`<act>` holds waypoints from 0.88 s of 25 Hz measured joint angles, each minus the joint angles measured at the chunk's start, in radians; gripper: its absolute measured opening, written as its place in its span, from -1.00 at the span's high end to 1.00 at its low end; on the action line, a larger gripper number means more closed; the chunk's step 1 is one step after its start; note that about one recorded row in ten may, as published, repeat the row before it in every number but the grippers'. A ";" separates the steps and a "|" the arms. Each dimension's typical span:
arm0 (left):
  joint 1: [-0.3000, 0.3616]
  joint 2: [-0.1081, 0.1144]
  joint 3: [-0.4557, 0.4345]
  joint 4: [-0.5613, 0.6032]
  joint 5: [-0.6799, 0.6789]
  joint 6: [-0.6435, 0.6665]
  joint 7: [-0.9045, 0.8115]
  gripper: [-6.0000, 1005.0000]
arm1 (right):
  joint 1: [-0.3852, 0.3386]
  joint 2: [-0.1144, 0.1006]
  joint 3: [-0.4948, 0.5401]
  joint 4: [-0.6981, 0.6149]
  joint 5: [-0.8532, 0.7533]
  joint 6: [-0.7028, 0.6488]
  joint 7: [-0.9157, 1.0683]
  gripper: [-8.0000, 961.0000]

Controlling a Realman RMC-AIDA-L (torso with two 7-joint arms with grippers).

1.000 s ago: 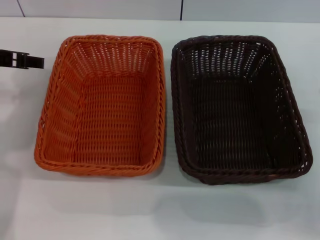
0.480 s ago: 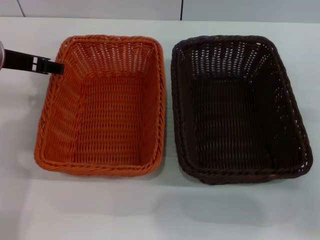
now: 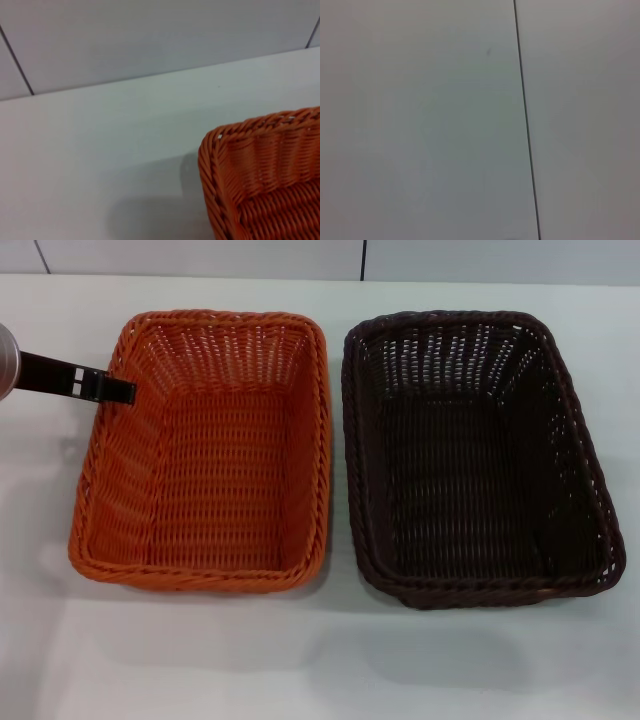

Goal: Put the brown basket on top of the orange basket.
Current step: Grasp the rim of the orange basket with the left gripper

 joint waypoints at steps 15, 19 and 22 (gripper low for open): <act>-0.009 -0.003 0.058 -0.105 -0.009 0.020 -0.026 -0.39 | 0.005 -0.002 0.014 0.007 0.000 0.000 0.000 -0.72; -0.014 -0.002 0.069 -0.123 -0.001 0.027 -0.043 -0.38 | 0.005 -0.002 0.014 0.005 0.000 0.000 0.000 -0.72; -0.020 0.002 0.083 -0.139 0.003 0.039 -0.030 -0.37 | 0.005 -0.002 0.014 0.003 0.000 0.000 0.000 -0.72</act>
